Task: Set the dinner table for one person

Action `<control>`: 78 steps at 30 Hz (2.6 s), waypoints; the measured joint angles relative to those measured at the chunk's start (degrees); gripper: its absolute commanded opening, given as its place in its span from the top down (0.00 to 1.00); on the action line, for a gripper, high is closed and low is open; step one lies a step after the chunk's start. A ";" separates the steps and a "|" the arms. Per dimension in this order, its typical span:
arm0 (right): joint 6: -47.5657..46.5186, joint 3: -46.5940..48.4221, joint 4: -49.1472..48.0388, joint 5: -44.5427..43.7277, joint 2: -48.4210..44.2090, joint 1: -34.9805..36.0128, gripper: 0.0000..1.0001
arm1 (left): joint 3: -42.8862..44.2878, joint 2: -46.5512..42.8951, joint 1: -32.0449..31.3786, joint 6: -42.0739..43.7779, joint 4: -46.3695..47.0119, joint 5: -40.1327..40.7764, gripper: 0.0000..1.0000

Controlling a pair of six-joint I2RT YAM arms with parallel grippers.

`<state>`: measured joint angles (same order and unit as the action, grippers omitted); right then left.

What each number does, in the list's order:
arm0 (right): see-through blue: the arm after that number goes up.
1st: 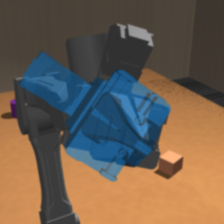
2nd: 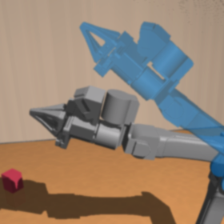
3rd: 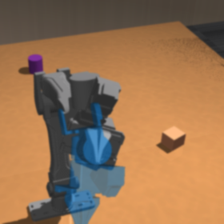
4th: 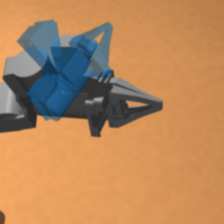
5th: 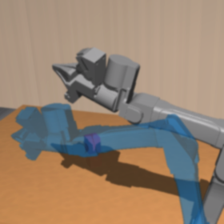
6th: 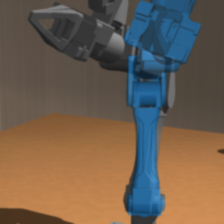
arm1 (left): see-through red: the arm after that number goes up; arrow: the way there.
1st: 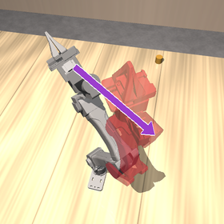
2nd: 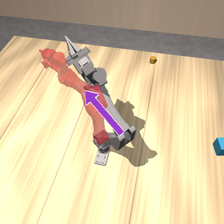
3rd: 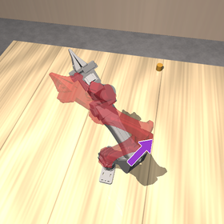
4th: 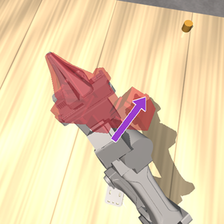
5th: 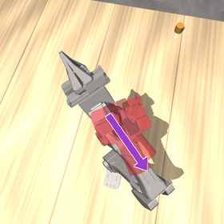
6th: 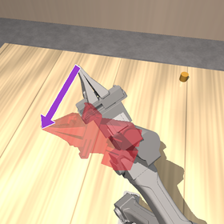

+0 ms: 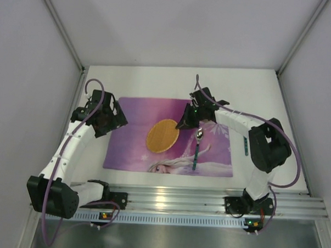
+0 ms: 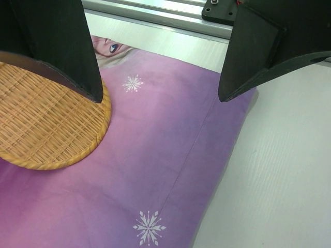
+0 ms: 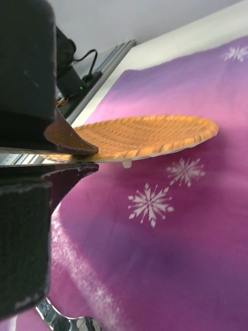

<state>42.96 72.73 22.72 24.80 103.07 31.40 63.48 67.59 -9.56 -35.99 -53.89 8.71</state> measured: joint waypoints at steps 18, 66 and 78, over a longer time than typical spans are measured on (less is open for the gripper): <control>-8.46 0.59 9.22 -8.22 3.43 -0.09 0.54 | -1.36 -0.26 0.02 -1.44 -0.17 -0.96 0.02; -26.64 1.95 28.96 -26.60 6.82 -36.24 1.00 | -3.54 3.63 -2.49 1.01 4.11 -5.29 0.02; -15.56 14.29 29.77 -12.79 -4.81 -30.18 1.00 | 26.56 24.44 -22.43 6.86 3.89 2.34 0.02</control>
<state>27.40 87.02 52.49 12.01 98.26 1.21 90.04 92.03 -31.99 -29.12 -50.00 11.05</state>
